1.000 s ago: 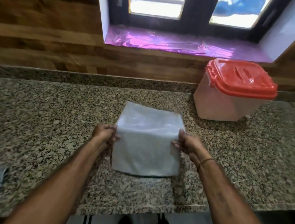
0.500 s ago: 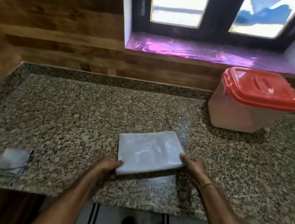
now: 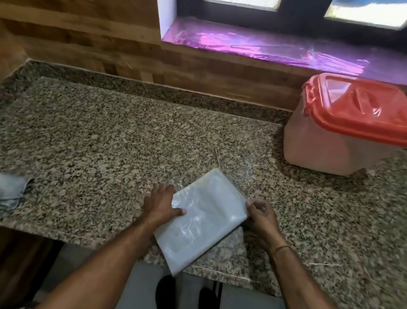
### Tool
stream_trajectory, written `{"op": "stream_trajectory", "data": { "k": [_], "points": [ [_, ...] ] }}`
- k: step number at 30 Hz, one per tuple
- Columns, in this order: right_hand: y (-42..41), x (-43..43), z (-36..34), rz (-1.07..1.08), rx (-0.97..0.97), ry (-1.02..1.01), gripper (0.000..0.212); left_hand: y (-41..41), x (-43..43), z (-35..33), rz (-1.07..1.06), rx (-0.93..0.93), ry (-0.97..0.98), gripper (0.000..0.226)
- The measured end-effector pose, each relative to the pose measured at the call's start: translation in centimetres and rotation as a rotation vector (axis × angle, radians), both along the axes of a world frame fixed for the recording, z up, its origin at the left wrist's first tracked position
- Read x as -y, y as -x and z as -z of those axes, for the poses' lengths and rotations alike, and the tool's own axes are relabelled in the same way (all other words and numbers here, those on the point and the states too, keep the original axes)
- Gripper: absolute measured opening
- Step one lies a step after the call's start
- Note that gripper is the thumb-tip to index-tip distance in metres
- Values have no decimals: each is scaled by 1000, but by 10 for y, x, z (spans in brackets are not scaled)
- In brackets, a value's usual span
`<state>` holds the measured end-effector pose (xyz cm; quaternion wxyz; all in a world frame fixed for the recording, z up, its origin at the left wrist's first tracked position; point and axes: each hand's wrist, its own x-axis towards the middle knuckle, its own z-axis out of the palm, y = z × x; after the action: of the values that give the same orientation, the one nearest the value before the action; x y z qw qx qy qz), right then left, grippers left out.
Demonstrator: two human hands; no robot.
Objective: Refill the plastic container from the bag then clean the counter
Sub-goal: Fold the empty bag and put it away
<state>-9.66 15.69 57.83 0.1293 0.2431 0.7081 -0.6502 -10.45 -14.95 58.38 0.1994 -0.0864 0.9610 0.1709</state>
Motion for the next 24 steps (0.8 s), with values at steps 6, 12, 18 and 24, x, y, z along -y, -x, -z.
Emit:
{"op": "stream_trajectory", "data": {
  "k": [6,12,18,24],
  "points": [
    [-34,24,6,-122,151,259,34,-22,-39,3,-310,59,-249,68],
    [-39,19,-18,-225,172,449,29,-44,-55,-3,-532,22,-561,40],
    [-3,36,-72,-378,143,430,25,-50,-26,-50,-845,79,-1003,25],
    [-1,108,-109,-650,-16,125,25,-92,45,-95,-1039,-120,-1129,5]
  ]
}}
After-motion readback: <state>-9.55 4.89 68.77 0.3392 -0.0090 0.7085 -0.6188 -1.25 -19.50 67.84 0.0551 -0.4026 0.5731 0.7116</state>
